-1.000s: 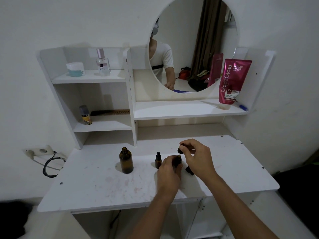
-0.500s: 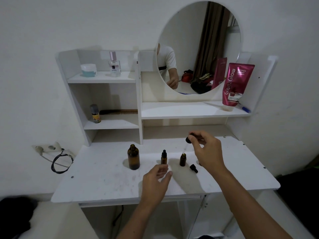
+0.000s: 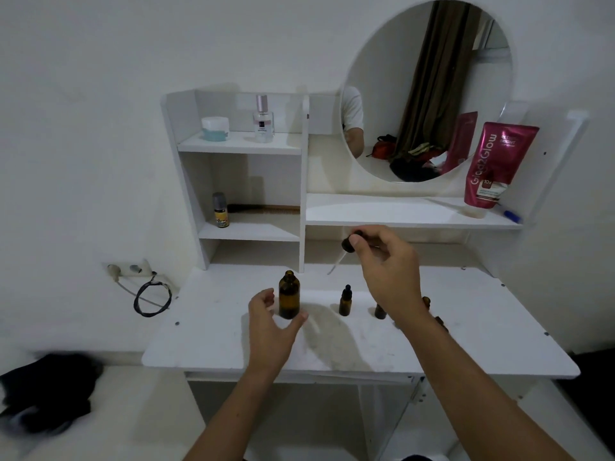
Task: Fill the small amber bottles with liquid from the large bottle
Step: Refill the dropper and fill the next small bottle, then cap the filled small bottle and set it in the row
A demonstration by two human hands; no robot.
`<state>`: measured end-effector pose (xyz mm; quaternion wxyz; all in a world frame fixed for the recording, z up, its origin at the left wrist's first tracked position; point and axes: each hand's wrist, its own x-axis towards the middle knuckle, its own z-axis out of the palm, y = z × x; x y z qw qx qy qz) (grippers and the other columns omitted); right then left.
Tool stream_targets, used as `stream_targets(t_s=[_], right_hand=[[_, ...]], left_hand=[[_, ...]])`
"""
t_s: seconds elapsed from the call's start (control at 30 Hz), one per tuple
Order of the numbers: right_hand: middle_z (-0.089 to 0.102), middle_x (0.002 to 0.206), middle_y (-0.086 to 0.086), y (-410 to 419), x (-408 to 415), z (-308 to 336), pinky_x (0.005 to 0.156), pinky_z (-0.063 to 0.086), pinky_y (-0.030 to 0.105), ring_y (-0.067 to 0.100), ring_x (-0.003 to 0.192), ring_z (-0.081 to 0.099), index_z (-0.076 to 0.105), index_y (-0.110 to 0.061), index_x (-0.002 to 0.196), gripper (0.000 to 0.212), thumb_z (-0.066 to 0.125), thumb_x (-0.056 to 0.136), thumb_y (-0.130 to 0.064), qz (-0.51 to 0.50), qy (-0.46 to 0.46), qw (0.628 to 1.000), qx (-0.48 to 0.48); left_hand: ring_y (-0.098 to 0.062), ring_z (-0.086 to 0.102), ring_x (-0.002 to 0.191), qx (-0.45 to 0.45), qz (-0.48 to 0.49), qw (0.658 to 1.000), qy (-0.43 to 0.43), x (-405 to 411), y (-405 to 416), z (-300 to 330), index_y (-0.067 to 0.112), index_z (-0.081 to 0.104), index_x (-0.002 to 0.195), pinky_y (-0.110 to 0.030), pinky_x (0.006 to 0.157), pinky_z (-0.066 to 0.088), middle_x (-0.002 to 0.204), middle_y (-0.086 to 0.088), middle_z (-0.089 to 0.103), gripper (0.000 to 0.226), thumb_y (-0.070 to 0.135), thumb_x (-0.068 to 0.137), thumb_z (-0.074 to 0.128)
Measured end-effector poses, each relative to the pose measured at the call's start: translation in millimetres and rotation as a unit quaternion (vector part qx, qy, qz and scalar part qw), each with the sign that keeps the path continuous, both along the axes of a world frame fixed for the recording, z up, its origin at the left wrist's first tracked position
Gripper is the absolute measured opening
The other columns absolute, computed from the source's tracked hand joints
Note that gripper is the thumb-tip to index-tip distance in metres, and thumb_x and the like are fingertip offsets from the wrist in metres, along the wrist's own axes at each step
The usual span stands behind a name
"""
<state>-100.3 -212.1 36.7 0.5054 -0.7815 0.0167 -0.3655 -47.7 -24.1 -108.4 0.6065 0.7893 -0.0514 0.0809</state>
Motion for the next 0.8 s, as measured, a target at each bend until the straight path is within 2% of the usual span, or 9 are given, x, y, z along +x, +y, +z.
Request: stream_targets(t_s=[0.1,0.2,0.3,0.47,0.57,0.7,0.8], right_hand=[[0.076,0.102,-0.009,16,13,1,0.094,0.055,0.022,0.006,0.101,0.072,0.075,-0.018,0.110,0.015,0.069,0.097,-0.018,0.033,0.010,0.999,0.023],[0.076,0.101,-0.011,29,23,0,0.092,0.054,0.018,0.003,0.100,0.071,0.075,-0.020,0.109,0.013,0.070,0.096,-0.019,0.049,0.027,0.998,0.027],[0.077,0.099,-0.010,37,30,-3,0.089,0.053,0.013,0.001,0.097,0.071,0.075,-0.020,0.106,0.012,0.070,0.096,-0.017,0.057,0.032,0.997,0.032],[0.077,0.100,-0.007,46,40,-8,0.090,0.055,0.016,0.005,0.097,0.073,0.075,-0.016,0.107,0.013,0.069,0.096,-0.016,0.065,0.034,0.997,0.037],[0.077,0.101,-0.007,49,44,-9,0.089,0.053,0.013,0.003,0.096,0.072,0.075,-0.017,0.108,0.013,0.069,0.096,-0.017,0.063,0.035,0.997,0.027],[0.077,0.100,-0.008,49,47,-8,0.085,0.050,0.007,-0.001,0.095,0.071,0.075,-0.017,0.108,0.013,0.069,0.096,-0.015,0.066,0.026,0.997,0.024],[0.077,0.100,-0.009,50,50,-9,0.087,0.052,0.010,0.001,0.096,0.071,0.075,-0.018,0.108,0.013,0.069,0.096,-0.017,0.064,0.028,0.997,0.016]], left_hand=[[-0.010,0.060,0.113,0.002,-0.021,1.000,-0.008,9,-2,-5,0.027,0.048,0.132,-0.013,0.091,0.046,0.129,0.011,0.058,0.062,0.025,0.082,0.085],[-0.010,0.062,0.111,0.005,-0.006,1.000,-0.010,12,-2,-7,0.032,0.048,0.125,-0.011,0.087,0.047,0.125,0.012,0.061,0.048,0.021,0.089,0.078],[-0.007,0.062,0.108,0.010,-0.001,1.000,-0.010,13,-3,-7,0.027,0.051,0.128,-0.006,0.080,0.046,0.124,0.012,0.062,0.044,0.018,0.091,0.074],[0.008,0.058,0.098,0.010,0.003,1.000,0.001,15,-3,-8,0.024,0.051,0.128,0.003,0.078,0.043,0.120,0.014,0.061,0.042,0.016,0.092,0.073],[0.007,0.058,0.101,0.013,0.001,1.000,0.000,16,-2,-11,0.025,0.051,0.128,0.000,0.081,0.044,0.120,0.016,0.061,0.043,0.018,0.092,0.073],[-0.001,0.061,0.105,0.003,0.003,1.000,0.001,16,-4,-13,0.027,0.052,0.128,-0.017,0.093,0.049,0.121,0.015,0.062,0.043,0.019,0.092,0.074],[0.005,0.059,0.101,0.012,0.005,1.000,0.000,16,-4,-13,0.029,0.051,0.127,-0.007,0.085,0.046,0.119,0.018,0.060,0.043,0.021,0.092,0.074]])
